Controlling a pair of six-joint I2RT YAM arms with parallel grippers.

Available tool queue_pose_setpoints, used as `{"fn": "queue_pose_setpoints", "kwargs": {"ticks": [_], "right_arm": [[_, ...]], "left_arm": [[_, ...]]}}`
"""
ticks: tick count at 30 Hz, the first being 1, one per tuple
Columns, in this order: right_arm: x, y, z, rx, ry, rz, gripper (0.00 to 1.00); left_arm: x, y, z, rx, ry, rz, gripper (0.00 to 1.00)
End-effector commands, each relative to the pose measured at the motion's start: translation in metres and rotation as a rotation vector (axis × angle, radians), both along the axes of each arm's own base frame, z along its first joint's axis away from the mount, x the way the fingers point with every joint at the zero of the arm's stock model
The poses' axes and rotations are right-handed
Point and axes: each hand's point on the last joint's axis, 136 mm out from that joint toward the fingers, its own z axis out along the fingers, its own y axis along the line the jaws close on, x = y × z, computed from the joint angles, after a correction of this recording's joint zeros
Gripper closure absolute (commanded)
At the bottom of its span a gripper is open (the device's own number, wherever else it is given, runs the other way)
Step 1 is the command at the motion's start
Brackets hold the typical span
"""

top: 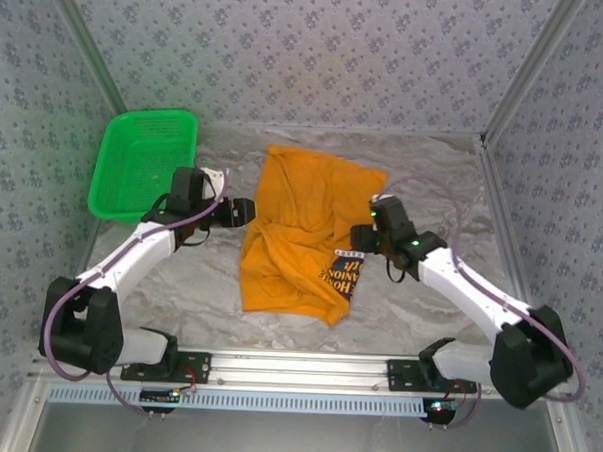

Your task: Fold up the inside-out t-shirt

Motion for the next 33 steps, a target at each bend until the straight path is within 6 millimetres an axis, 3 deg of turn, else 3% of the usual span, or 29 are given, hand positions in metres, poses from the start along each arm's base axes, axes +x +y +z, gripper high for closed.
{"fn": "queue_pose_setpoints", "kwargs": {"ticks": [1, 3, 5, 8, 10, 11, 18, 21, 23, 27, 29, 30, 33], "right_arm": [[-0.032, 0.011, -0.014, 0.279, 0.237, -0.086, 0.29], [-0.054, 0.02, -0.022, 0.343, 0.362, -0.069, 0.23], [-0.067, 0.004, -0.027, 0.304, 0.43, -0.124, 0.21], [-0.067, -0.019, -0.03, 0.31, 0.459, -0.201, 0.2], [-0.062, -0.032, -0.03, 0.341, 0.46, -0.257, 0.19], [-0.059, -0.036, -0.029, 0.368, 0.453, -0.275, 0.19], [-0.048, -0.055, -0.029, 0.426, 0.398, -0.339, 0.19], [-0.05, -0.061, -0.031, 0.431, 0.395, -0.353, 0.19], [-0.053, -0.063, -0.033, 0.44, 0.393, -0.36, 0.2], [-0.059, -0.069, -0.036, 0.465, 0.392, -0.38, 0.22], [-0.061, -0.075, -0.036, 0.479, 0.389, -0.401, 0.23], [-0.061, -0.077, -0.034, 0.47, 0.372, -0.383, 0.24], [-0.061, -0.078, -0.027, 0.471, 0.339, -0.353, 0.26]], "left_arm": [[-0.018, -0.03, 0.024, 0.075, -0.09, -0.122, 0.38], [-0.053, -0.077, 0.029, 0.147, -0.218, -0.392, 0.38], [-0.112, -0.127, 0.02, 0.205, -0.366, -0.76, 0.38], [-0.182, -0.165, -0.01, 0.247, -0.526, -1.152, 0.28], [-0.212, -0.179, -0.03, 0.239, -0.576, -1.325, 0.28], [-0.217, -0.186, -0.042, 0.268, -0.592, -1.374, 0.28], [-0.206, -0.21, -0.117, 0.624, -0.597, -1.555, 0.28], [-0.206, -0.227, -0.128, 0.66, -0.625, -1.588, 0.3], [-0.207, -0.236, -0.135, 0.669, -0.643, -1.61, 0.4], [-0.205, -0.254, -0.132, 0.624, -0.663, -1.59, 0.77], [-0.194, -0.264, -0.122, 0.604, -0.677, -1.512, 0.95], [-0.182, -0.27, -0.111, 0.584, -0.656, -1.436, 1.0], [-0.146, -0.28, -0.07, 0.45, -0.57, -1.225, 1.0]]}}
